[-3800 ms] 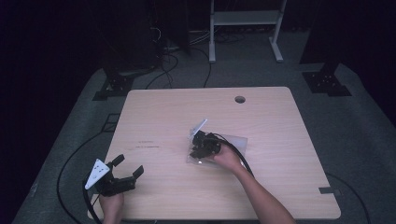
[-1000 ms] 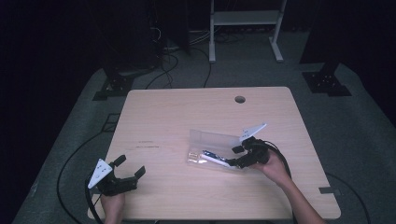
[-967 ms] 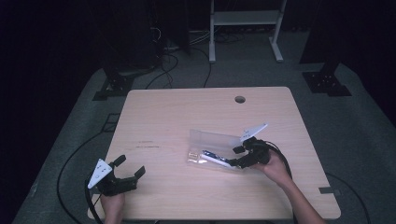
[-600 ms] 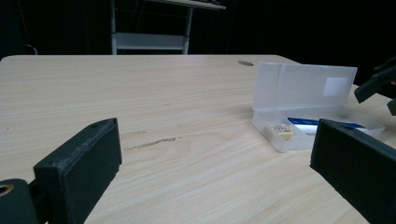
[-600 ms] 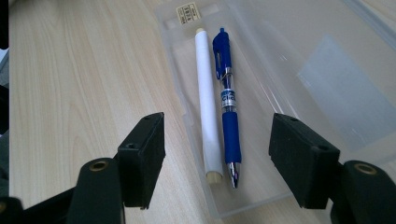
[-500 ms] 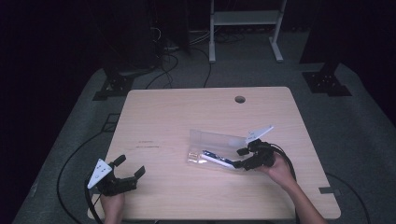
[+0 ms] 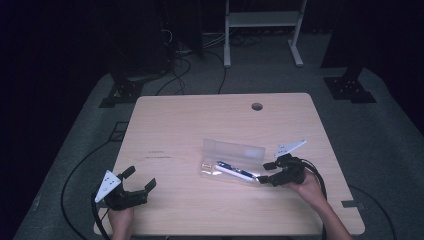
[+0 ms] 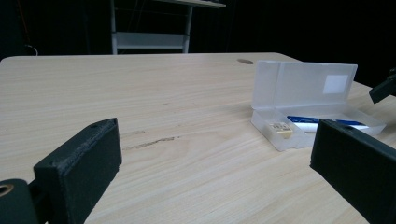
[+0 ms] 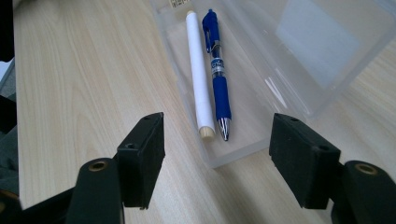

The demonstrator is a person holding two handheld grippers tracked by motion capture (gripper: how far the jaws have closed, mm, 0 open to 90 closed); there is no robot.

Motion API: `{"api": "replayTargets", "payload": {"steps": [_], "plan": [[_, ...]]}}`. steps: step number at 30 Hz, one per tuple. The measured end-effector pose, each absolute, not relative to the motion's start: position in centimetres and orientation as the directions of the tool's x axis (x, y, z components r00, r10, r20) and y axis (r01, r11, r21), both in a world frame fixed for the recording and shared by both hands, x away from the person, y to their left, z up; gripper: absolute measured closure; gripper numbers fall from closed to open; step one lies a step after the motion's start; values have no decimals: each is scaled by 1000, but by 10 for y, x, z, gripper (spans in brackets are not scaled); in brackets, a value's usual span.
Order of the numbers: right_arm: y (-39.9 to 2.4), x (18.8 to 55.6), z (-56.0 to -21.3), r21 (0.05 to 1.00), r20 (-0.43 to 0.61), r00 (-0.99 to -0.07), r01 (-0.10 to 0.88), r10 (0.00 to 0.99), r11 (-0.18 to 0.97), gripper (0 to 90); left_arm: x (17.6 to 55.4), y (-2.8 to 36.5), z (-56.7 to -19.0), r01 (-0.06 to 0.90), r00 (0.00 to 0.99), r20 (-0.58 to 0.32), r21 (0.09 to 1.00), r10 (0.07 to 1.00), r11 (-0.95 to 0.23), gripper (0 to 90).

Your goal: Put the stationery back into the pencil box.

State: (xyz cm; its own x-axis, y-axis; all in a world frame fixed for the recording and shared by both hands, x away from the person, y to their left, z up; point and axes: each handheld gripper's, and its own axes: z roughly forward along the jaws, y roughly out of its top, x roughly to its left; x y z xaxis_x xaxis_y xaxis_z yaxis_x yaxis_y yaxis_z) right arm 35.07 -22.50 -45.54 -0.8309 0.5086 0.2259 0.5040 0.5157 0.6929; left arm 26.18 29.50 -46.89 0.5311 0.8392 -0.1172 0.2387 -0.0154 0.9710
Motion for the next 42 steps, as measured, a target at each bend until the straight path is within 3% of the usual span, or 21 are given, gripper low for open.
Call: {"api": "replayTargets", "payload": {"steps": [42], "plan": [[-270, 314, -468, 703, 227, -799, 530, 557, 473, 348, 261, 295, -470, 243, 527, -115, 970, 842, -19, 11]]}}
